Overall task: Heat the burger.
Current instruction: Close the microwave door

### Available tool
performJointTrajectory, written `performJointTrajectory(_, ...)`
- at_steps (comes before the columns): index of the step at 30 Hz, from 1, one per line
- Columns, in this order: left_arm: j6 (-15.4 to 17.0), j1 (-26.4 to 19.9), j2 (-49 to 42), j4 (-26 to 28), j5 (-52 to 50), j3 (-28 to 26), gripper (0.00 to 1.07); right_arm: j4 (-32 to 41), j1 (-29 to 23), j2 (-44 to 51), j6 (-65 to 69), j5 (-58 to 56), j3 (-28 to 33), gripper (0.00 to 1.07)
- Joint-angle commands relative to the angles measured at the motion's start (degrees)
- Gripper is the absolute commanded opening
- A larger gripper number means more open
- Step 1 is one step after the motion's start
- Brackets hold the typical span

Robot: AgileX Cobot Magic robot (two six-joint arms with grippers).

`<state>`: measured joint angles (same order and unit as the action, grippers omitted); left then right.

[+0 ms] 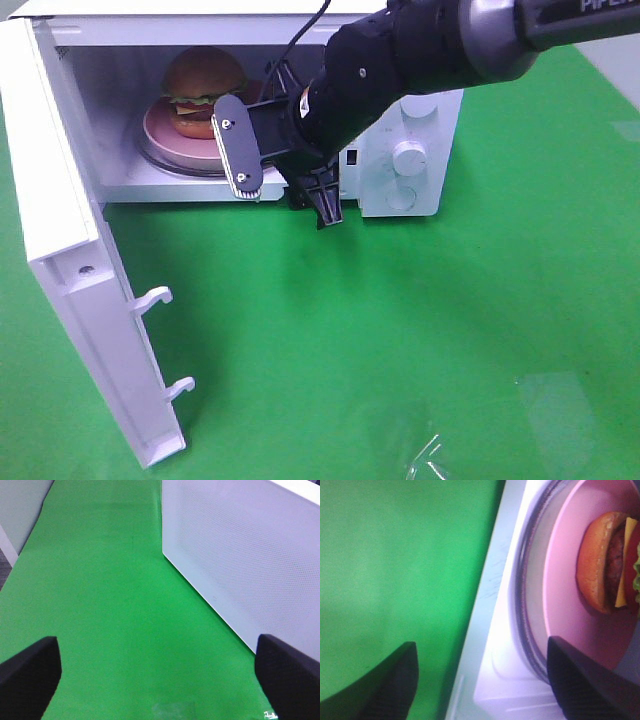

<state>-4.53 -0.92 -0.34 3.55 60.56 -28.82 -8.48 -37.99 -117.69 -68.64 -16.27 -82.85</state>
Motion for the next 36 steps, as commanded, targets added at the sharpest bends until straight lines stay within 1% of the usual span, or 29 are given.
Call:
performJointTrajectory(1,0.0,-0.1,-1.1,0.2,-0.9,0.1,0.98,1.4,-0.3,2.7,0.5,0.2,2.8,0.70)
performJointTrajectory(2,0.0,-0.1,-1.1,0.2,-0.9,0.1,0.98,2.4,-0.3,4.0,1.5,0.1,4.4,0.70)
performJointTrajectory(3,0.0,-0.1,-1.1,0.2,-0.9,0.1,0.98,2.4,-0.3,4.0,1.5,0.1,4.4,0.70)
performJointTrajectory(4,0.0,-0.1,-1.1,0.2,-0.9,0.1,0.98,3.3,-0.3,5.6,2.5,0.2,6.4,0.70)
performJointTrajectory(5,0.0,-0.1,-1.1,0.2,-0.9,0.1,0.98,3.3,-0.3,5.6,2.5,0.2,6.4,0.70)
performJointTrajectory(6,0.0,-0.1,-1.1,0.2,-0.9,0.1,0.98,3.3,-0.3,7.1,3.8,0.2,8.3,0.70)
performJointTrajectory(8,0.0,-0.1,-1.1,0.2,-0.9,0.1,0.98,3.3,-0.3,8.0,4.6,0.2,9.3,0.70)
performJointTrajectory(9,0.0,-0.1,-1.1,0.2,-0.9,0.1,0.98,3.3,-0.3,9.9,6.7,0.2,11.3,0.70)
performJointTrajectory(10,0.0,-0.1,-1.1,0.2,-0.9,0.1,0.98,3.3,-0.3,9.9,6.7,0.2,11.3,0.70)
performJointTrajectory(11,0.0,-0.1,-1.1,0.2,-0.9,0.1,0.98,3.3,-0.3,11.5,9.2,0.2,13.2,0.70)
performJointTrajectory(14,0.0,-0.1,-1.1,0.2,-0.9,0.1,0.98,3.3,-0.3,13.2,12.4,0.1,15.0,0.70)
performJointTrajectory(15,0.0,-0.1,-1.1,0.2,-0.9,0.1,0.98,3.3,-0.3,15.0,16.9,0.0,17.0,0.70)
performJointTrajectory(16,0.0,-0.1,-1.1,0.2,-0.9,0.1,0.98,3.3,-0.3,15.0,16.9,0.0,17.0,0.70)
performJointTrajectory(17,0.0,-0.1,-1.1,0.2,-0.9,0.1,0.98,3.3,-0.3,16.9,21.9,-0.2,18.8,0.70)
performJointTrajectory(18,0.0,-0.1,-1.1,0.2,-0.9,0.1,0.98,3.3,-0.3,16.9,21.9,-0.2,18.8,0.70)
performJointTrajectory(19,0.0,-0.1,-1.1,0.2,-0.9,0.1,0.98,3.3,-0.3,18.4,27.0,-0.5,20.3,0.70)
performJointTrajectory(20,0.0,-0.1,-1.1,0.2,-0.9,0.1,0.98,3.3,-0.3,18.4,27.0,-0.5,20.3,0.70)
performJointTrajectory(21,0.0,-0.1,-1.1,0.2,-0.9,0.1,0.98,3.3,-0.3,20.7,34.3,-1.0,22.3,0.71)
performJointTrajectory(22,0.0,-0.1,-1.1,0.2,-0.9,0.1,0.98,3.3,-0.3,20.7,34.3,-1.0,22.3,0.71)
performJointTrajectory(24,0.0,-0.1,-1.1,0.2,-0.9,0.1,0.98,3.2,-0.3,23.4,42.6,-3.0,24.6,0.74)
performJointTrajectory(25,0.0,-0.1,-1.1,0.2,-0.9,0.1,0.98,3.2,-0.3,23.4,42.6,-3.0,24.6,0.74)
performJointTrajectory(26,0.0,-0.1,-1.1,0.2,-0.9,0.1,0.98,3.2,-0.3,26.1,49.4,-6.0,26.6,0.78)
performJointTrajectory(28,0.0,-0.1,-1.1,0.2,-0.9,0.1,0.98,3.2,-0.3,27.1,51.9,-7.6,27.3,0.80)
performJointTrajectory(31,0.0,-0.1,-1.1,0.2,-0.9,0.1,0.98,3.2,-0.3,28.5,55.1,-9.9,28.0,0.79)
performJointTrajectory(32,0.0,-0.1,-1.1,0.2,-0.9,0.1,0.98,3.2,-0.3,30.1,58.3,-13.5,28.7,0.79)
performJointTrajectory(33,0.0,-0.1,-1.1,0.2,-0.9,0.1,0.98,3.2,-0.3,30.1,58.3,-13.5,28.7,0.79)
performJointTrajectory(34,0.0,-0.1,-1.1,0.2,-0.9,0.1,0.98,3.2,-0.3,31.7,60.6,-17.5,28.8,0.79)
performJointTrajectory(35,0.0,-0.1,-1.1,0.2,-0.9,0.1,0.98,3.2,-0.3,31.7,60.6,-17.5,28.8,0.79)
performJointTrajectory(36,0.0,-0.1,-1.1,0.2,-0.9,0.1,0.98,3.2,-0.3,33.3,62.7,-22.3,28.8,0.79)
